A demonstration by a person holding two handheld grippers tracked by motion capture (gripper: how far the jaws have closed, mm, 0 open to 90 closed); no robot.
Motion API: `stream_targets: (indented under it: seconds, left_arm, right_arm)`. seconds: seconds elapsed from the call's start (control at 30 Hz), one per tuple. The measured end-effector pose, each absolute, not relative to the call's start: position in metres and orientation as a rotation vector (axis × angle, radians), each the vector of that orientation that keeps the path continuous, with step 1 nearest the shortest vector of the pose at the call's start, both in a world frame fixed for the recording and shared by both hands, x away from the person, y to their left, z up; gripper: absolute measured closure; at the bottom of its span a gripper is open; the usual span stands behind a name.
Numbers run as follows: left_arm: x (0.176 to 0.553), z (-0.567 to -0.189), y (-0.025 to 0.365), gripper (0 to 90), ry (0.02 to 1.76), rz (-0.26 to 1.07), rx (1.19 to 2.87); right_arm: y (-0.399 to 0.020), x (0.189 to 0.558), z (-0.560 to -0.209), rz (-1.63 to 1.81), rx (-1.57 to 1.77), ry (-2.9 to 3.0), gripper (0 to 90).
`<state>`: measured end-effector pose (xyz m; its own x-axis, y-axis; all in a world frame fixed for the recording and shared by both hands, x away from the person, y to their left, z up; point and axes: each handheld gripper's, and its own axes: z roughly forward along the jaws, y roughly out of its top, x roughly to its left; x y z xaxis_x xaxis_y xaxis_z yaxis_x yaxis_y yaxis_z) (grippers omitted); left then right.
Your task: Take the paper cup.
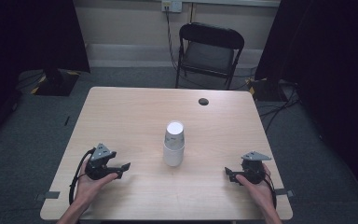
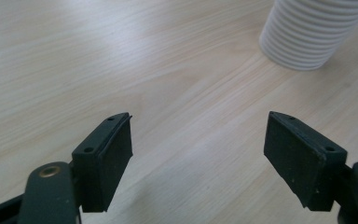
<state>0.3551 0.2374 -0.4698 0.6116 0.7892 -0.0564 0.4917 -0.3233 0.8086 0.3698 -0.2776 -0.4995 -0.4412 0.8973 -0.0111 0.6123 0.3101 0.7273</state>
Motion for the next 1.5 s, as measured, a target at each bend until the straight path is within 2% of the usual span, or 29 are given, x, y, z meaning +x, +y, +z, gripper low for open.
stream_targets:
  seconds: [0.27, 0.63, 1.03, 1.5]
  left_arm:
    - [0.348, -0.450, 0.220, 23.6, 0.915, 0.426, 1.913]
    - [0.346, -0.433, 0.199, 22.3, 0.812, 0.374, 1.900]
    - [0.353, -0.420, 0.179, 18.9, 0.771, 0.369, 1.905]
    - [0.367, -0.407, 0.162, 21.2, 0.750, 0.349, 1.889]
  right_arm:
    - [-0.278, 0.370, -0.500, 0.926, 1.343, 2.166, 8.7]
    - [-0.277, 0.370, -0.500, 0.926, 1.344, 2.165, 8.7]
    - [-0.277, 0.370, -0.500, 0.926, 1.346, 2.165, 8.7]
    - [-0.277, 0.370, -0.500, 0.926, 1.345, 2.164, 8.7]
